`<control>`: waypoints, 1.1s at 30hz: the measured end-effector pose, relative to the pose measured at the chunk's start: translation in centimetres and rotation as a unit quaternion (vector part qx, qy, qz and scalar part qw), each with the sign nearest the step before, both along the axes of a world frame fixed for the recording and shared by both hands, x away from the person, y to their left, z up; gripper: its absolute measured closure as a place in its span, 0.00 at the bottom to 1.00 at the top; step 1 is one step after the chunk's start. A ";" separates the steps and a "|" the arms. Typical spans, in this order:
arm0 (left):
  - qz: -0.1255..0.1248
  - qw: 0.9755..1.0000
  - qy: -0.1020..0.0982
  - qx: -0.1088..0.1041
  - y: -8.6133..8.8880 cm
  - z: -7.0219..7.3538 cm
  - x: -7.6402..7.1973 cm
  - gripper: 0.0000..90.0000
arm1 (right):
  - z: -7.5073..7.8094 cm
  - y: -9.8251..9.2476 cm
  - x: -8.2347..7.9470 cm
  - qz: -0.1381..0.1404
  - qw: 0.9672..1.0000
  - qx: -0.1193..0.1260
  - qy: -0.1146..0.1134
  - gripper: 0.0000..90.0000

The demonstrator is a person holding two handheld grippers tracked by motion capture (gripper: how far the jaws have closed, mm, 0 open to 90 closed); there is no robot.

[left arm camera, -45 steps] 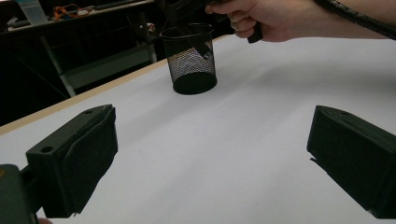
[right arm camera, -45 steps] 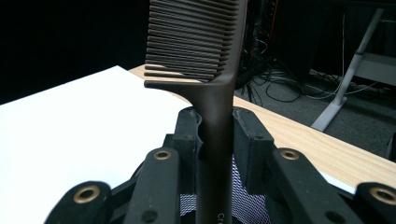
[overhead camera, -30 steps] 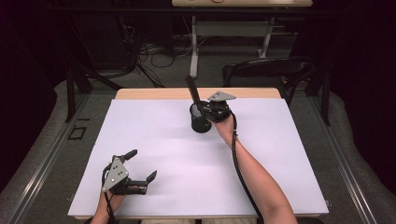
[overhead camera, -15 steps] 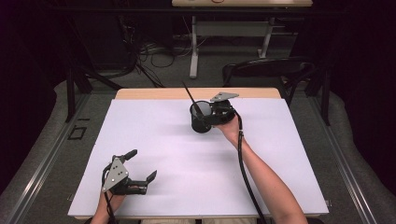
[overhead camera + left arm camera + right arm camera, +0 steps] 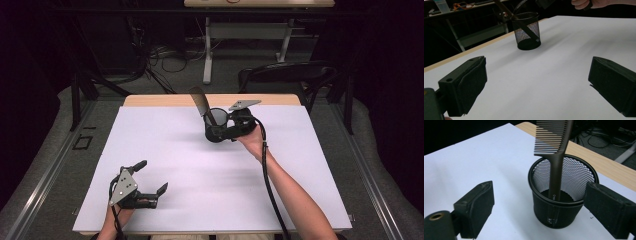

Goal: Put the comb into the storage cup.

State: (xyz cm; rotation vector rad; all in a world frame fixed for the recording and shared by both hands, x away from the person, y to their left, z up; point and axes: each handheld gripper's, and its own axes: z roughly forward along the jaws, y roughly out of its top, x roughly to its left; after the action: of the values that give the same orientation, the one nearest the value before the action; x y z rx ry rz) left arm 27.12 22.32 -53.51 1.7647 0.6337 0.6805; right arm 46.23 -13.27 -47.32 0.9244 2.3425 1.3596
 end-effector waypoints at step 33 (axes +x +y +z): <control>0.001 1.000 0.001 0.001 0.0 0.0 0.0 0.02 | 0.5 -2.9 -4.5 0.034 0.998 -0.029 0.034 0.00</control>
State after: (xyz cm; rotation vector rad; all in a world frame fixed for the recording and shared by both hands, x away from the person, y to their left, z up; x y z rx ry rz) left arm 27.11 22.27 -53.51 1.7669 0.6361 0.6805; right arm 41.76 -16.17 -46.85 0.8944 2.4720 1.2972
